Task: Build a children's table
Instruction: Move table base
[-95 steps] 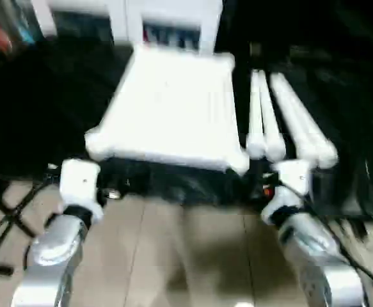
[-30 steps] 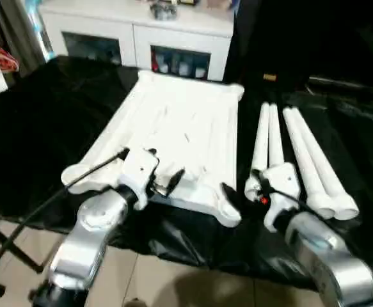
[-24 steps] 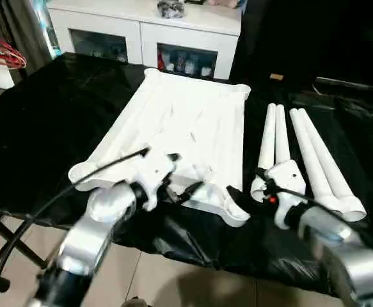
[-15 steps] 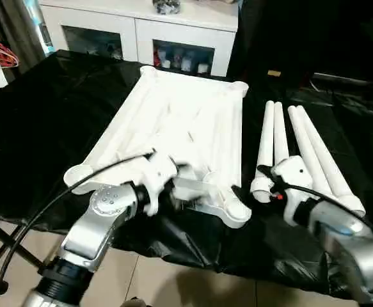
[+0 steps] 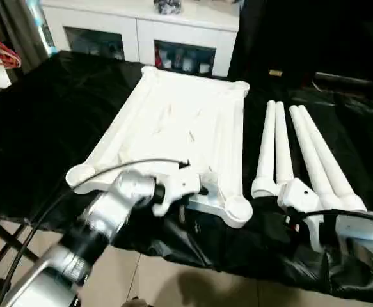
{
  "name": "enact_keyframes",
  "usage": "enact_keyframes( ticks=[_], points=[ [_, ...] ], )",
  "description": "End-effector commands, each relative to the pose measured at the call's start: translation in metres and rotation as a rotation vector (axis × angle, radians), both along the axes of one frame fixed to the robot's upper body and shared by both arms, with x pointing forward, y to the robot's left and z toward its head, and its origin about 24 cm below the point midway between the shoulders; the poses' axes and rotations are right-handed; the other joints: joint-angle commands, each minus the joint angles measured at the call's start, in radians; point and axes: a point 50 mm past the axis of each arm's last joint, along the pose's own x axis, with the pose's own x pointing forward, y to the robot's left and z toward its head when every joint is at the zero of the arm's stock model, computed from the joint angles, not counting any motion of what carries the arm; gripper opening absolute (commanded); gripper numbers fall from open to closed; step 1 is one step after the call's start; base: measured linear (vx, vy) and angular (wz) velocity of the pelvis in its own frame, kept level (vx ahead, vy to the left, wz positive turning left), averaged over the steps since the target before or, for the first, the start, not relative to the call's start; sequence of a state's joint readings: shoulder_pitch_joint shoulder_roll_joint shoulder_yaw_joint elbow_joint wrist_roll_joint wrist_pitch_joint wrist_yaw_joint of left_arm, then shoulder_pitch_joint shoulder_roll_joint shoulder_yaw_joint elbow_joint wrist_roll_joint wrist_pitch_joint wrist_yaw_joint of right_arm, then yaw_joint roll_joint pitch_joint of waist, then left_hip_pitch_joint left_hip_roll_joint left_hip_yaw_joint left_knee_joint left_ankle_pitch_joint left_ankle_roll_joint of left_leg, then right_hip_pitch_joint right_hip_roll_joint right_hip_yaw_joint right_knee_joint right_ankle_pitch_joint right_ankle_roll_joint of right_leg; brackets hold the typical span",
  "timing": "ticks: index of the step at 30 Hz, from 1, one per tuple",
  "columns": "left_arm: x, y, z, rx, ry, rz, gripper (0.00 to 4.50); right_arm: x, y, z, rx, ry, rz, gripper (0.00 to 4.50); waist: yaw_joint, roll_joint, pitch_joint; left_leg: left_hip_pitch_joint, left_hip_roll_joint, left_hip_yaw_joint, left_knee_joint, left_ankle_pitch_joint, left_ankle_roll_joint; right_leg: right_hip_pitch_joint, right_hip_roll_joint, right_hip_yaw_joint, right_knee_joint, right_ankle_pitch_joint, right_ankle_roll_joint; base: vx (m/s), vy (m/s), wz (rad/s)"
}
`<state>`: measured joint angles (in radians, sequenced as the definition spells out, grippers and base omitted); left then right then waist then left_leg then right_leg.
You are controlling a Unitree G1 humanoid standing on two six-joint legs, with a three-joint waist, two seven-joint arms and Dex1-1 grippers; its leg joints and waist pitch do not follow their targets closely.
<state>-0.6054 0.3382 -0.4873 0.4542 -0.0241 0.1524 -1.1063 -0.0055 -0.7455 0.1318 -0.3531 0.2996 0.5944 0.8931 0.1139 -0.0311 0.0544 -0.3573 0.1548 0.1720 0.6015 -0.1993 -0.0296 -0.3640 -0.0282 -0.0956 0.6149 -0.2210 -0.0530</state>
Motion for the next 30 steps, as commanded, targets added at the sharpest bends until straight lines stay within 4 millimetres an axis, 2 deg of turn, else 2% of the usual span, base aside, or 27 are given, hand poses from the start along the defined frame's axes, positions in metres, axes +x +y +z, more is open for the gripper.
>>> enact_keyframes(
  ticks=[1,2,3,4,5,8,12,14,16,19,21,23,27,30],
  points=[
    [0.004,0.0,0.0,0.023,0.001,-0.026,3.76,-0.002,-0.001,0.004,-0.018,-0.001,0.014,4.5,0.004,0.006,-0.059,0.004,0.096,-0.044,-0.064,-0.105,0.077,0.053,-0.149,0.082,-0.089,-0.108,-0.107,0.0,0.0,0.0],
    [0.006,0.0,-0.001,0.036,-0.005,-0.031,3.72,-0.004,-0.001,0.004,-0.021,0.002,0.017,4.5,0.004,0.015,-0.061,0.005,0.096,-0.044,-0.063,-0.103,0.078,0.053,-0.148,0.082,-0.088,-0.091,-0.112,0.0,0.0,0.0],
    [0.008,0.001,-0.002,0.047,-0.012,-0.029,3.7,-0.005,-0.001,0.003,-0.023,0.005,0.019,4.5,0.002,0.011,-0.062,0.004,0.097,-0.045,-0.062,-0.106,0.081,0.056,-0.149,0.081,-0.086,-0.083,-0.113,0.0,0.0,0.0],
    [0.01,0.001,-0.003,0.057,-0.018,-0.031,3.59,-0.006,-0.001,0.003,-0.027,0.01,0.025,4.5,0.004,0.014,-0.062,0.003,0.095,-0.045,-0.061,-0.103,0.087,0.055,-0.148,0.08,-0.086,-0.085,-0.113,0.0,0.0,0.0],
    [0.011,0.001,-0.004,0.063,-0.023,-0.031,3.43,-0.007,-0.001,0.003,-0.03,0.014,0.029,4.5,0.003,0.012,-0.062,0.003,0.093,-0.043,-0.061,-0.103,0.091,0.055,-0.147,0.08,-0.088,-0.092,-0.11,0.0,0.0,0.0],
    [0.013,0.003,-0.005,0.071,0.002,-0.043,3.21,-0.008,-0.002,0.002,-0.038,0.019,0.033,4.5,0.007,0.019,-0.061,0.004,0.092,-0.042,-0.059,-0.104,0.092,0.053,-0.147,0.079,-0.095,-0.145,-0.098,0.0,0.0,0.0],
    [0.018,0.005,-0.008,0.098,0.01,-0.031,2.79,-0.008,-0.002,0.002,-0.051,0.015,0.035,4.5,0.008,0.025,-0.063,0.003,0.092,-0.043,-0.059,-0.105,0.092,0.053,-0.146,0.078,-0.095,-0.159,-0.093,0.0,0.0,0.0],
    [0.02,0.005,-0.01,0.114,0.016,-0.025,2.74,-0.009,-0.002,0.002,-0.053,0.016,0.039,4.5,0.007,0.023,-0.062,0.001,0.092,-0.043,-0.06,-0.108,0.094,0.054,-0.147,0.077,-0.097,-0.168,-0.089,0.0,0.0,0.0],
    [0.02,0.005,-0.011,0.118,0.019,-0.024,2.44,-0.01,-0.001,0.002,-0.052,0.017,0.041,4.5,0.008,0.024,-0.063,0.001,0.092,-0.043,-0.059,-0.104,0.096,0.053,-0.147,0.077,-0.097,-0.166,-0.088,0.0,0.0,0.0],
    [0.023,0.003,-0.009,0.096,0.038,-0.004,2.32,-0.011,0.0,0.001,-0.051,0.023,0.047,4.5,0.009,0.024,-0.064,0.002,0.093,-0.043,-0.06,-0.102,0.098,0.052,-0.147,0.076,-0.096,-0.169,-0.09,0.0,0.0,0.0],
    [0.022,0.004,-0.009,0.099,0.053,-0.017,1.96,-0.011,0.001,0.0,-0.052,0.025,0.05,4.5,0.009,0.024,-0.063,0.002,0.092,-0.042,-0.059,-0.107,0.096,0.052,-0.148,0.077,-0.097,-0.175,-0.091,0.0,0.0,0.0],
    [0.022,0.004,-0.009,0.106,0.061,-0.027,1.92,-0.011,0.001,0.0,-0.053,0.026,0.053,4.5,0.01,0.024,-0.064,0.002,0.093,-0.043,-0.06,-0.106,0.096,0.052,-0.149,0.077,-0.096,-0.173,-0.093,0.0,0.0,0.0],
    [0.023,0.006,-0.011,0.119,0.075,-0.02,1.44,-0.011,0.002,-0.001,-0.059,0.028,0.059,4.5,0.01,0.023,-0.064,0.001,0.094,-0.043,-0.06,-0.1,0.099,0.052,-0.15,0.077,-0.095,-0.16,-0.098,0.0,0.0,0.0],
    [0.023,0.007,-0.012,0.125,0.081,-0.018,1.31,-0.012,0.002,-0.002,-0.059,0.033,0.065,4.5,0.01,0.022,-0.063,0.002,0.095,-0.043,-0.061,-0.103,0.099,0.052,-0.151,0.077,-0.096,-0.171,-0.096,0.0,0.0,0.0]
  ],
)
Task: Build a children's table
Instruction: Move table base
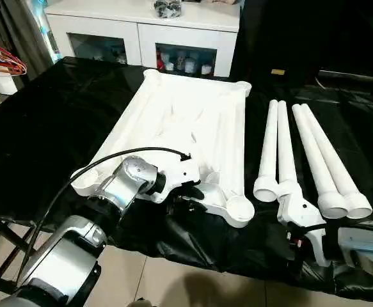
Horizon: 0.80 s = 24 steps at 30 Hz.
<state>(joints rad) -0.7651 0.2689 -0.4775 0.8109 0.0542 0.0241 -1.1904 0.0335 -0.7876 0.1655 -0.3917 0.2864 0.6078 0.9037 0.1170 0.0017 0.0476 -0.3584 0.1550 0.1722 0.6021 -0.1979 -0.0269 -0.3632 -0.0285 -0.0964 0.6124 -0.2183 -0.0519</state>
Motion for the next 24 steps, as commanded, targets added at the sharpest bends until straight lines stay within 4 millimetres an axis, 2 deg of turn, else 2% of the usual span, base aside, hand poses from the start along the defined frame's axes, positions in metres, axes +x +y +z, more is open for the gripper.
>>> enact_keyframes(
  ticks=[1,2,10,15,17,20,21,22,24],
  points=[
    [0.0,0.004,-0.005,0.035,0.028,0.014,1.2,0.0,0.002,0.004,-0.011,-0.012,0.026,4.5,0.006,-0.011,-0.056,0.003,0.094,-0.043,-0.061,-0.107,0.096,0.051,-0.152,0.078,-0.095,-0.18,-0.096,0.0,0.0,0.0],
    [-0.001,0.004,-0.006,0.039,0.032,0.016,1.0,0.0,0.003,0.003,-0.011,-0.01,0.028,4.5,0.006,-0.013,-0.056,0.002,0.093,-0.042,-0.061,-0.106,0.095,0.051,-0.151,0.077,-0.095,-0.188,-0.093,0.0,0.0,0.0],
    [-0.003,0.004,-0.008,0.028,0.011,0.063,0.49,0.001,0.004,0.002,-0.011,-0.01,0.031,4.5,0.006,-0.011,-0.052,0.005,0.096,-0.043,-0.065,-0.131,0.086,0.048,-0.152,0.078,-0.101,-0.238,-0.096,0.0,0.0,0.0],
    [-0.006,0.009,-0.005,-0.001,-0.028,0.145,0.19,0.002,0.005,0.003,-0.01,-0.018,0.025,4.5,-0.001,-0.011,-0.055,0.002,0.098,-0.044,-0.064,-0.112,0.087,0.05,-0.152,0.078,-0.092,-0.193,-0.114,0.0,0.0,0.0],
    [-0.01,0.013,-0.004,-0.02,-0.041,0.207,0.11,0.003,0.005,0.002,-0.012,-0.022,0.021,4.5,-0.009,-0.016,-0.055,-0.001,0.095,-0.042,-0.062,-0.106,0.093,0.052,-0.152,0.077,-0.091,-0.184,-0.12,0.0,0.0,0.0],
    [-0.016,0.018,-0.004,-0.034,-0.051,0.246,0.05,0.003,0.005,0.002,-0.012,-0.023,0.021,4.5,-0.017,-0.017,-0.053,-0.004,0.093,-0.043,-0.062,-0.104,0.095,0.052,-0.151,0.075,-0.093,-0.219,-0.107,0.0,0.0,0.0],
    [-0.018,0.019,-0.004,-0.037,-0.051,0.257,0.05,0.003,0.006,0.002,-0.013,-0.023,0.021,4.5,-0.022,-0.023,-0.05,-0.007,0.09,-0.041,-0.063,-0.103,0.099,0.051,-0.146,0.073,-0.097,-0.235,-0.099,0.0,0.0,0.0],
    [-0.021,0.02,-0.003,-0.039,-0.054,0.264,0.05,0.003,0.006,0.002,-0.013,-0.023,0.021,4.5,-0.022,-0.02,-0.051,-0.006,0.09,-0.043,-0.063,-0.102,0.098,0.05,-0.146,0.072,-0.095,-0.243,-0.096,0.0,0.0,0.0],
    [-0.029,0.021,-0.002,-0.051,-0.055,0.293,0.05,0.004,0.005,0.001,-0.015,-0.022,0.022,4.5,-0.021,-0.024,-0.049,0.0,0.09,-0.039,-0.061,-0.106,0.097,0.044,-0.146,0.075,-0.099,-0.269,-0.092,0.0,0.0,0.0]
  ],
)
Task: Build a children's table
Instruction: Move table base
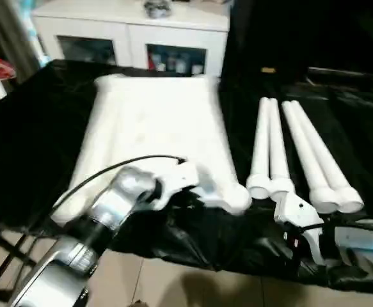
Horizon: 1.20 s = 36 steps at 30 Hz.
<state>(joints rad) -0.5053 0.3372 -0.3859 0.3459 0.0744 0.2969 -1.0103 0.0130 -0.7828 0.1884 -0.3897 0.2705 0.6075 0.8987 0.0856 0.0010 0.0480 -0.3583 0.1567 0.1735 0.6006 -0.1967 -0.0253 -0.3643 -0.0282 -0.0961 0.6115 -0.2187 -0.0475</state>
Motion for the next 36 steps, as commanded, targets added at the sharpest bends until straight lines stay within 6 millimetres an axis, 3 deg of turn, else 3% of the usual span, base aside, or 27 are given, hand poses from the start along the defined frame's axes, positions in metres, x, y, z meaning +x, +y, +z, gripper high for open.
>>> enact_keyframes(
  ticks=[1,6,9,14,17,19,20,27,28,30,31,36],
  points=[
    [-0.005,0.005,0.0,-0.017,0.004,0.061,0.05,0.001,0.001,0.001,-0.004,-0.01,0.008,4.5,0.012,-0.021,-0.047,0.0,0.086,-0.039,-0.061,-0.108,0.097,0.042,-0.143,0.075,-0.101,-0.285,-0.091,0.0,0.0,0.0],
    [-0.014,0.004,0.003,-0.04,-0.007,0.103,0.05,0.003,0.002,0.001,-0.009,-0.014,0.008,4.5,0.014,-0.023,-0.046,0.003,0.088,-0.039,-0.062,-0.121,0.096,0.039,-0.143,0.076,-0.102,-0.296,-0.089,0.0,0.0,0.0],
    [-0.019,0.0,0.002,-0.05,-0.022,0.095,0.05,0.004,0.003,0.0,-0.013,-0.015,0.008,4.5,0.014,-0.026,-0.045,-0.001,0.085,-0.039,-0.062,-0.119,0.095,0.042,-0.143,0.076,-0.104,-0.304,-0.075,0.0,0.0,0.0],
    [-0.012,-0.001,0.002,-0.038,-0.132,0.131,0.05,0.004,0.002,0.0,-0.019,-0.019,0.002,4.5,0.014,-0.021,-0.047,-0.001,0.084,-0.041,-0.062,-0.119,0.101,0.04,-0.138,0.075,-0.104,-0.285,-0.063,0.0,0.0,0.0],
    [-0.008,0.001,0.001,-0.033,-0.168,0.14,0.58,0.004,0.002,0.0,-0.02,-0.02,-0.003,4.5,0.015,-0.021,-0.047,0.0,0.082,-0.04,-0.061,-0.135,0.098,0.04,-0.138,0.074,-0.108,-0.304,-0.056,0.0,0.0,0.0],
    [-0.006,0.005,0.0,-0.02,-0.173,0.14,0.74,0.003,0.003,-0.001,-0.019,-0.021,-0.006,4.5,0.017,-0.015,-0.048,0.003,0.084,-0.041,-0.062,-0.139,0.094,0.038,-0.139,0.074,-0.109,-0.307,-0.055,0.0,0.0,0.0],
    [-0.006,0.007,0.0,-0.012,-0.179,0.134,0.74,0.003,0.003,-0.001,-0.019,-0.021,-0.007,4.5,0.016,-0.018,-0.047,0.001,0.085,-0.041,-0.063,-0.14,0.091,0.039,-0.139,0.074,-0.109,-0.306,-0.054,0.0,0.0,0.0],
    [-0.014,0.02,0.012,-0.076,-0.161,0.068,1.35,0.003,0.005,0.004,0.026,-0.035,-0.03,4.5,0.017,-0.015,-0.05,0.003,0.09,-0.043,-0.064,-0.136,0.084,0.041,-0.145,0.078,-0.099,-0.256,-0.083,0.0,0.0,0.0],
    [-0.016,0.023,0.016,-0.099,-0.155,0.068,1.35,0.005,0.006,0.007,0.046,-0.047,-0.042,4.5,0.016,-0.019,-0.049,0.001,0.091,-0.043,-0.065,-0.13,0.085,0.041,-0.144,0.077,-0.097,-0.247,-0.092,0.0,0.0,0.0],
    [-0.017,0.028,0.025,-0.151,-0.174,0.086,1.35,0.012,0.008,0.013,0.077,-0.09,-0.086,4.5,0.015,-0.013,-0.049,0.003,0.094,-0.043,-0.067,-0.131,0.083,0.038,-0.145,0.078,-0.093,-0.229,-0.113,0.0,0.0,0.0],
    [-0.017,0.028,0.026,-0.153,-0.175,0.088,1.35,0.013,0.008,0.014,0.078,-0.093,-0.09,4.5,0.015,-0.016,-0.047,0.005,0.094,-0.042,-0.068,-0.137,0.079,0.036,-0.143,0.077,-0.093,-0.234,-0.121,0.0,0.0,0.0],
    [-0.019,0.046,0.05,-0.221,-0.241,0.2,1.35,0.059,0.014,0.023,0.138,-0.165,-0.416,4.5,0.005,-0.02,-0.043,0.008,0.088,-0.042,-0.07,-0.137,0.043,0.032,-0.143,0.076,-0.094,-0.298,-0.126,0.0,0.0,0.0]
  ],
)
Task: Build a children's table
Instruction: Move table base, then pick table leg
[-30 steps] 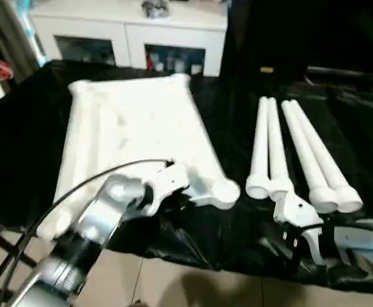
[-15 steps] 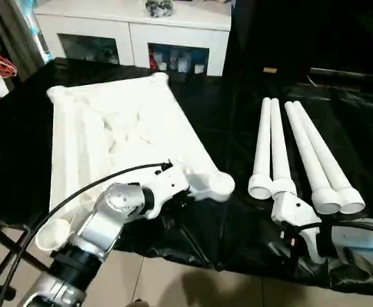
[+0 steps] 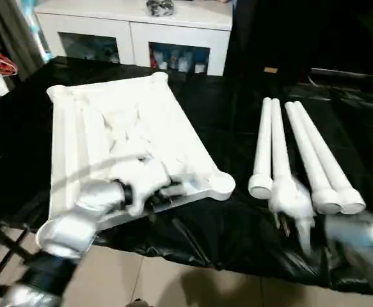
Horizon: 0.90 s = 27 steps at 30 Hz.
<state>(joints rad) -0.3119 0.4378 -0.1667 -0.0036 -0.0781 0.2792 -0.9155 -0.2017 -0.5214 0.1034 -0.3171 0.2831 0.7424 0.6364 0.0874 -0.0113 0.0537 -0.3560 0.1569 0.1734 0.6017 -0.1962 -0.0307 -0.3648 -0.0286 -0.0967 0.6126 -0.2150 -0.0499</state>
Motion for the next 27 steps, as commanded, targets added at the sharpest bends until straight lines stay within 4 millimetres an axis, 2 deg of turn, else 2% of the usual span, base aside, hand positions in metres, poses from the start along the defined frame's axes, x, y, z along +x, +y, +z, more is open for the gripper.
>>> enact_keyframes(
  ticks=[1,2,4,5,6,9,10,11,12,13,15,16,19,23,27],
  points=[
    [-0.001,0.006,0.008,-0.014,-0.024,0.045,1.35,0.012,-0.008,-0.004,-0.008,0.029,-0.146,4.5,0.002,-0.005,-0.049,0.009,0.088,-0.042,-0.071,-0.136,0.036,0.031,-0.141,0.078,-0.092,-0.294,-0.131,0.0,0.0,0.0],
    [-0.003,0.008,0.011,-0.025,-0.02,0.065,1.35,0.023,-0.007,-0.005,0.002,0.039,-0.224,4.5,0.003,-0.013,-0.05,0.011,0.089,-0.038,-0.071,-0.133,0.03,0.031,-0.14,0.08,-0.092,-0.283,-0.127,0.0,0.0,0.0],
    [-0.005,0.008,0.011,-0.027,-0.015,0.068,1.35,0.026,-0.007,-0.006,0.0,0.044,-0.253,4.5,0.007,-0.004,-0.052,0.014,0.09,-0.038,-0.071,-0.116,0.022,0.029,-0.139,0.082,-0.086,-0.24,-0.131,0.0,0.0,0.0],
    [-0.01,0.007,0.012,-0.025,-0.009,0.08,1.35,0.041,-0.008,-0.01,-0.02,0.062,-0.369,4.5,0.007,-0.017,-0.053,0.01,0.09,-0.038,-0.074,-0.097,0.02,0.033,-0.139,0.082,-0.077,-0.205,-0.137,0.0,0.0,0.0],
    [-0.012,0.006,0.012,-0.026,-0.006,0.082,1.35,0.047,-0.008,-0.012,-0.023,0.072,-0.414,4.5,0.006,-0.015,-0.056,0.011,0.091,-0.039,-0.074,-0.087,0.013,0.032,-0.142,0.082,-0.07,-0.188,-0.149,0.0,0.0,0.0],
    [-0.018,0.0,0.012,-0.054,0.015,0.074,1.71,0.065,-0.009,-0.017,-0.008,0.102,-0.555,4.5,0.007,-0.004,-0.054,0.011,0.09,-0.037,-0.074,-0.086,-0.008,0.031,-0.141,0.084,-0.072,-0.165,-0.153,0.0,0.0,0.0],
    [-0.018,0.0,0.012,-0.054,0.015,0.074,1.71,0.065,-0.009,-0.017,-0.008,0.102,-0.555,4.5,0.007,-0.006,-0.055,0.013,0.091,-0.036,-0.073,-0.088,-0.013,0.031,-0.141,0.084,-0.071,-0.153,-0.155,0.0,0.0,0.0],
    [-0.021,-0.004,0.013,-0.068,0.028,0.074,1.86,0.078,-0.009,-0.02,-0.009,0.122,-0.63,4.5,0.009,0.001,-0.056,0.013,0.092,-0.037,-0.073,-0.095,-0.027,0.033,-0.144,0.086,-0.063,-0.122,-0.159,0.0,0.0,0.0],
    [-0.022,-0.004,0.013,-0.069,0.029,0.074,1.86,0.079,-0.008,-0.02,-0.008,0.125,-0.635,4.5,0.003,-0.004,-0.052,0.007,0.088,-0.037,-0.077,-0.098,-0.028,0.036,-0.14,0.084,-0.067,-0.127,-0.161,0.0,0.0,0.0],
    [-0.022,-0.006,0.014,-0.073,0.031,0.073,2.01,0.083,-0.007,-0.021,-0.006,0.134,-0.648,4.5,0.006,-0.005,-0.055,0.011,0.087,-0.035,-0.073,-0.1,-0.032,0.037,-0.142,0.086,-0.066,-0.121,-0.158,0.0,0.0,0.0],
    [-0.024,-0.011,0.015,-0.079,0.043,0.066,2.18,0.095,-0.003,-0.024,0.019,0.175,-0.699,4.5,0.006,-0.005,-0.053,0.007,0.085,-0.034,-0.073,-0.097,-0.028,0.041,-0.141,0.086,-0.068,-0.117,-0.155,0.0,0.0,0.0],
    [-0.024,-0.012,0.015,-0.076,0.045,0.063,2.22,0.098,-0.003,-0.025,0.008,0.17,-0.722,4.5,0.002,-0.006,-0.053,0.009,0.085,-0.035,-0.073,-0.106,-0.032,0.038,-0.141,0.085,-0.066,-0.131,-0.161,0.0,0.0,0.0],
    [-0.024,-0.013,0.016,-0.074,0.049,0.066,2.48,0.104,-0.003,-0.024,0.002,0.166,-0.751,4.5,0.003,-0.007,-0.054,0.008,0.084,-0.032,-0.071,-0.098,-0.031,0.04,-0.138,0.085,-0.065,-0.126,-0.144,0.0,0.0,0.0],
    [-0.025,-0.014,0.017,-0.076,0.063,0.055,2.74,0.109,-0.003,-0.026,0.002,0.189,-0.764,4.5,0.002,-0.011,-0.056,0.008,0.085,-0.031,-0.07,-0.085,-0.022,0.04,-0.137,0.084,-0.06,-0.09,-0.148,0.0,0.0,0.0],
    [-0.029,-0.015,0.016,-0.058,0.079,0.045,3.07,0.111,-0.002,-0.034,-0.043,0.233,-0.755,4.5,0.002,-0.011,-0.056,0.008,0.084,-0.03,-0.069,-0.089,-0.02,0.04,-0.139,0.083,-0.06,-0.106,-0.154,0.0,0.0,0.0]
  ],
)
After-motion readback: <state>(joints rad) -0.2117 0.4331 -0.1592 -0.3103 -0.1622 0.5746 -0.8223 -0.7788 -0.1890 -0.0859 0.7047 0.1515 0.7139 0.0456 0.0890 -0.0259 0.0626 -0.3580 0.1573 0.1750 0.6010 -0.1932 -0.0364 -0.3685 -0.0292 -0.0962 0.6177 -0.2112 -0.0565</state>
